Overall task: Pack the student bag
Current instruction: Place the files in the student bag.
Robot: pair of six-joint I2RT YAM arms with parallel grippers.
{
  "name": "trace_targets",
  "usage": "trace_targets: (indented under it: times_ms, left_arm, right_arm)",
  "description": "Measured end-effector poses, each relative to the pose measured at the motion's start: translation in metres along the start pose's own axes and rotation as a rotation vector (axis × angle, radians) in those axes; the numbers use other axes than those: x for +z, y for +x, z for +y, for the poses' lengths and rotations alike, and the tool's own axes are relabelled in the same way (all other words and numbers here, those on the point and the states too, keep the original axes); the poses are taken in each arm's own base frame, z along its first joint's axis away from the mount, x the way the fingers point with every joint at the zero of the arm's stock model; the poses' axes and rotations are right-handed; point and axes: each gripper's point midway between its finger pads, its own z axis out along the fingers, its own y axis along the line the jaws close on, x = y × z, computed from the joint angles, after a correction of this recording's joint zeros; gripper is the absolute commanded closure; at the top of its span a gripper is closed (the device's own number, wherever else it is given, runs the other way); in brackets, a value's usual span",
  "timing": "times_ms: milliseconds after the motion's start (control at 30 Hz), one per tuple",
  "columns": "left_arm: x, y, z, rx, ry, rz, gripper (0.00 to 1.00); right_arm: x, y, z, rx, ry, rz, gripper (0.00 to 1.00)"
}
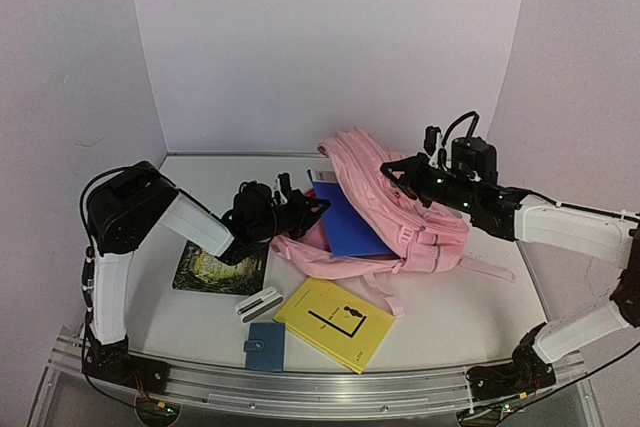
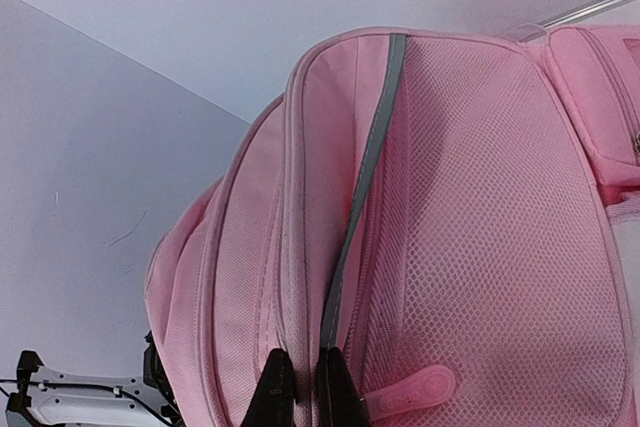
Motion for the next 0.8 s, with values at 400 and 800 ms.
trace_targets:
  times_ms: [400, 800]
  left_arm:
    - [0.051, 0.013, 0.02, 0.033, -0.07, 0.05, 0.87]
    - [0.011, -0.004, 0.036, 0.12, -0.228, 0.058, 0.39]
  right_arm:
    - [0.009, 0.003, -0.011, 0.001, 0.028, -0.003, 1.0]
    - [0.02, 0.023, -0.005, -0.056, 0.026, 0.032, 1.0]
